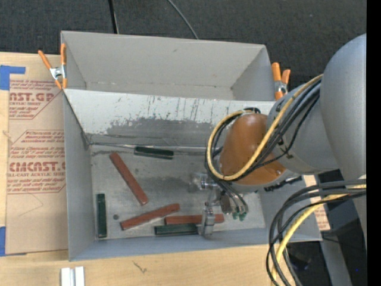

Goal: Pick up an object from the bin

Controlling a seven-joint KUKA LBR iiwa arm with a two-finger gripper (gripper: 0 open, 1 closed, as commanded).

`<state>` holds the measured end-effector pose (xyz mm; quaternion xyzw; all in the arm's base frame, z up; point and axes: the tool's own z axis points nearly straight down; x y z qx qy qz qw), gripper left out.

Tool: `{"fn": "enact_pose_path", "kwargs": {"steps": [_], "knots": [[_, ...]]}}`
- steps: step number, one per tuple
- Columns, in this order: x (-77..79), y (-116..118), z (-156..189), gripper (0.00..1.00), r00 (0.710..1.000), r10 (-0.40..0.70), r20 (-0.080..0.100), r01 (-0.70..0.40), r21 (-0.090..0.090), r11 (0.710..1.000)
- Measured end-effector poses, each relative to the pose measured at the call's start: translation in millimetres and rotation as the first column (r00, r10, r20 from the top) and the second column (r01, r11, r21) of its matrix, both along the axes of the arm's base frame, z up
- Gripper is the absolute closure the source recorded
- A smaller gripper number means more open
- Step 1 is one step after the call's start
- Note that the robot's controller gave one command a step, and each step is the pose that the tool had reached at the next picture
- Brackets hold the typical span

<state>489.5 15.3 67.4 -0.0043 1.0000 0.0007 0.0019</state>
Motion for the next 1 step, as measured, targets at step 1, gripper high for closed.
{"fn": "enact_pose_path", "kwargs": {"steps": [1], "knots": [[-7.3, 74.1, 31.5, 0.00, 0.996, 0.085, -0.004, -0.085, -0.001, 0.996]]}}
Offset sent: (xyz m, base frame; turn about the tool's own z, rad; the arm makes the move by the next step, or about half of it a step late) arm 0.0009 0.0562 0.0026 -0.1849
